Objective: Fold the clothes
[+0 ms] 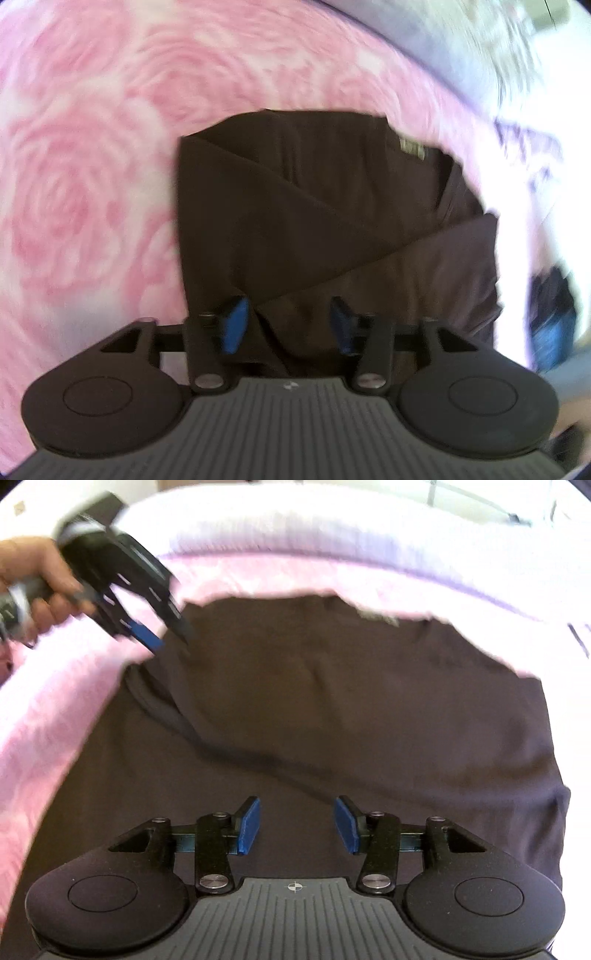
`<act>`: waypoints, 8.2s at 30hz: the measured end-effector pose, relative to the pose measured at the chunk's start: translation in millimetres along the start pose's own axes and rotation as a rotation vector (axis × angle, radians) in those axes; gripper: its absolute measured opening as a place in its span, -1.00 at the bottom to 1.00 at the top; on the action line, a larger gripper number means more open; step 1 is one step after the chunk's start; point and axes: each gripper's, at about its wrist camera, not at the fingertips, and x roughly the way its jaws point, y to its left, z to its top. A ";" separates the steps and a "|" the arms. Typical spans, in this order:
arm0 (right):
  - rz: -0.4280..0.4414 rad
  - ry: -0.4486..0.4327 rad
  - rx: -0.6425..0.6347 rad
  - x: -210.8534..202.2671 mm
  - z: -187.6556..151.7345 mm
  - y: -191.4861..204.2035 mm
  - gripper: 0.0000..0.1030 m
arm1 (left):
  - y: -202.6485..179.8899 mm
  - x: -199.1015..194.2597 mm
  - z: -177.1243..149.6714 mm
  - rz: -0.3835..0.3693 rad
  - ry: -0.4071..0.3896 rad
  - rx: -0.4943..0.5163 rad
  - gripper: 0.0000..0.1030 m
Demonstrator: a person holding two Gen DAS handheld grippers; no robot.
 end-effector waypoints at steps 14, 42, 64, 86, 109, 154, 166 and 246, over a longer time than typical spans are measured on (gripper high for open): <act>0.268 -0.062 -0.223 52.5 51.7 92.8 -0.06 | -10.8 -25.3 5.4 0.071 -0.139 0.250 -0.94; -0.059 0.218 0.210 -109.7 -174.3 -60.8 0.02 | -86.0 -38.4 -325.1 0.141 -0.044 0.831 -0.15; -0.032 -0.005 0.030 -128.8 -224.8 -47.0 0.22 | -74.5 -45.7 -401.6 0.349 -0.378 0.719 -0.16; -0.167 -0.088 0.113 -159.0 -268.5 -19.0 0.25 | -97.4 -43.9 -439.7 0.521 -0.482 0.615 -0.18; -0.107 -0.233 -0.155 -203.4 -322.8 47.1 0.37 | -133.3 13.6 -582.4 0.727 -0.407 1.473 -0.10; -0.689 -0.252 -0.914 -147.9 -422.6 8.1 -0.92 | -137.8 2.1 -577.8 0.898 -0.454 1.394 -0.90; -0.666 -0.318 -0.959 -245.0 -396.8 10.7 -0.97 | -149.4 -112.2 -583.6 0.750 -0.539 1.315 -0.95; 0.198 -0.246 0.486 -64.9 -44.0 -233.2 0.19 | -19.3 -61.7 -220.9 0.426 -0.444 0.520 -0.54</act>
